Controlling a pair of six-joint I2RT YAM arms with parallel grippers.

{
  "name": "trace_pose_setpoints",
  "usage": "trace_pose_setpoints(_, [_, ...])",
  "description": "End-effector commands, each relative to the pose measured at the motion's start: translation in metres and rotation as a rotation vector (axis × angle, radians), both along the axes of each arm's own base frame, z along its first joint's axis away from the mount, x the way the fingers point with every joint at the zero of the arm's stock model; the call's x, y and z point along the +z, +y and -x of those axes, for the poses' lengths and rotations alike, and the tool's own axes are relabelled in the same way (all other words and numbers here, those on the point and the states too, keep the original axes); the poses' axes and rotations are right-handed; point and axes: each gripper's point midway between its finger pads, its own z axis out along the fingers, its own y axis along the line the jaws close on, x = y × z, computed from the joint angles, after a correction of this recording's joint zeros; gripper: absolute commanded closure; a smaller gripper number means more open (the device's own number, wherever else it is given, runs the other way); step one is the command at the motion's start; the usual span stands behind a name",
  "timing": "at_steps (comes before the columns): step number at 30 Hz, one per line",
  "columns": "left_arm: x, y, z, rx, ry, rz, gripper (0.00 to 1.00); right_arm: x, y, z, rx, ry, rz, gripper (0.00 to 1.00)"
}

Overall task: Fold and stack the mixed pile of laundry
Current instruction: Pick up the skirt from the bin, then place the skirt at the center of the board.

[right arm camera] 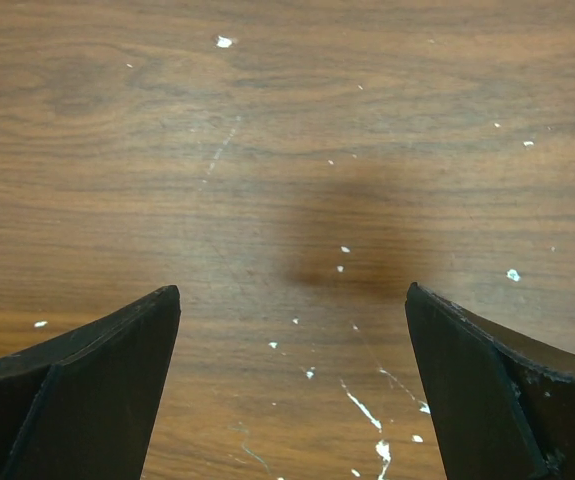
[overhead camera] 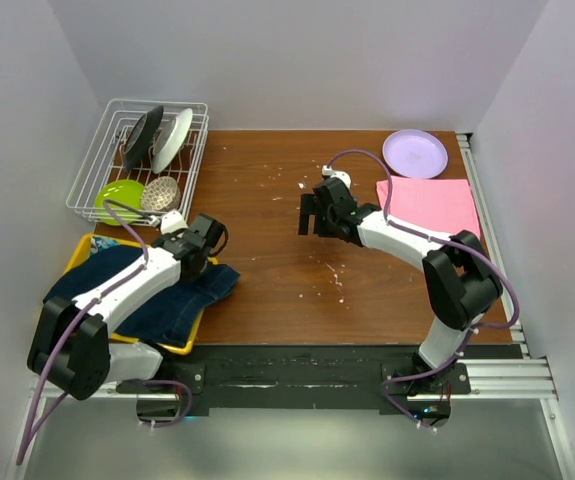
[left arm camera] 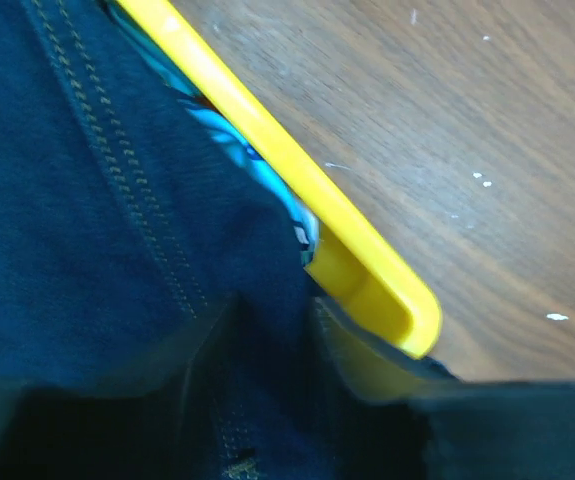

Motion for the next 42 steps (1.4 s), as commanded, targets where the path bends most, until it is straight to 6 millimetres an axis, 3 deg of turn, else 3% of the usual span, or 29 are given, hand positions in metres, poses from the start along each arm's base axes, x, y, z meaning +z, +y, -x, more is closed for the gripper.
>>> trace_pose_setpoints(1, [0.025, 0.014, -0.008, 0.075, -0.092, -0.040, 0.90, 0.027, 0.013, -0.009, 0.021, -0.070, -0.077, 0.01])
trace_pose_setpoints(2, [0.033, 0.016, -0.009, 0.081, -0.110, -0.045, 1.00, 0.028, 0.012, -0.008, 0.022, -0.070, -0.079, 0.01])
trace_pose_setpoints(9, [0.129, 0.028, -0.018, 0.042, -0.383, -0.028, 1.00, 0.038, 0.018, -0.005, 0.055, -0.087, -0.114, 0.01])
trace_pose_setpoints(17, [0.256, 0.017, -0.040, -0.116, -0.648, -0.025, 1.00, 0.052, 0.021, -0.006, 0.070, -0.117, -0.142, 0.01])
trace_pose_setpoints(21, [0.347, 0.000, -0.053, -0.195, -0.868, 0.044, 1.00, 0.067, 0.023, -0.006, 0.061, -0.148, -0.174, 0.01])
trace_pose_setpoints(23, [0.372, -0.011, -0.063, -0.236, -0.921, 0.061, 1.00, 0.073, 0.023, -0.007, 0.059, -0.160, -0.186, 0.01])
trace_pose_setpoints(24, [0.399, -0.016, -0.064, -0.253, -0.986, 0.087, 1.00, 0.078, 0.023, -0.007, 0.055, -0.167, -0.194, 0.01])
trace_pose_setpoints(26, [0.417, -0.025, -0.073, -0.290, -1.021, 0.086, 1.00, 0.088, 0.019, -0.012, 0.028, -0.192, -0.189, 0.01])
trace_pose_setpoints(27, [0.441, -0.032, -0.073, -0.319, -1.091, 0.123, 1.00, 0.092, 0.016, -0.012, 0.016, -0.201, -0.186, 0.01])
trace_pose_setpoints(29, [0.454, -0.051, -0.085, -0.375, -1.129, 0.157, 1.00, 0.106, 0.008, -0.018, -0.024, -0.242, -0.185, 0.01])
trace_pose_setpoints(30, [0.475, -0.062, -0.085, -0.419, -1.190, 0.199, 1.00, 0.109, 0.004, -0.019, -0.038, -0.246, -0.183, 0.01])
trace_pose_setpoints(33, [0.494, -0.100, -0.100, -0.504, -1.224, 0.261, 1.00, 0.121, -0.016, -0.027, -0.103, -0.270, -0.207, 0.01])
trace_pose_setpoints(34, [0.487, -0.124, -0.110, -0.550, -1.204, 0.272, 1.00, 0.128, -0.029, -0.032, -0.139, -0.282, -0.219, 0.01])
trace_pose_setpoints(36, [0.504, -0.144, -0.109, -0.582, -1.243, 0.307, 1.00, 0.134, -0.043, -0.034, -0.181, -0.294, -0.247, 0.01])
trace_pose_setpoints(37, [0.497, -0.167, -0.114, -0.621, -1.225, 0.327, 1.00, 0.138, -0.054, -0.036, -0.206, -0.312, -0.256, 0.01])
trace_pose_setpoints(39, [0.505, -0.185, -0.112, -0.653, -1.246, 0.374, 1.00, 0.152, -0.067, -0.035, -0.238, -0.360, -0.271, 0.01])
trace_pose_setpoints(40, [0.497, -0.203, -0.117, -0.676, -1.225, 0.404, 1.00, 0.156, -0.073, -0.035, -0.255, -0.370, -0.270, 0.01])
trace_pose_setpoints(42, [0.501, -0.218, -0.116, -0.699, -1.234, 0.441, 1.00, 0.169, -0.079, -0.033, -0.268, -0.404, -0.276, 0.01])
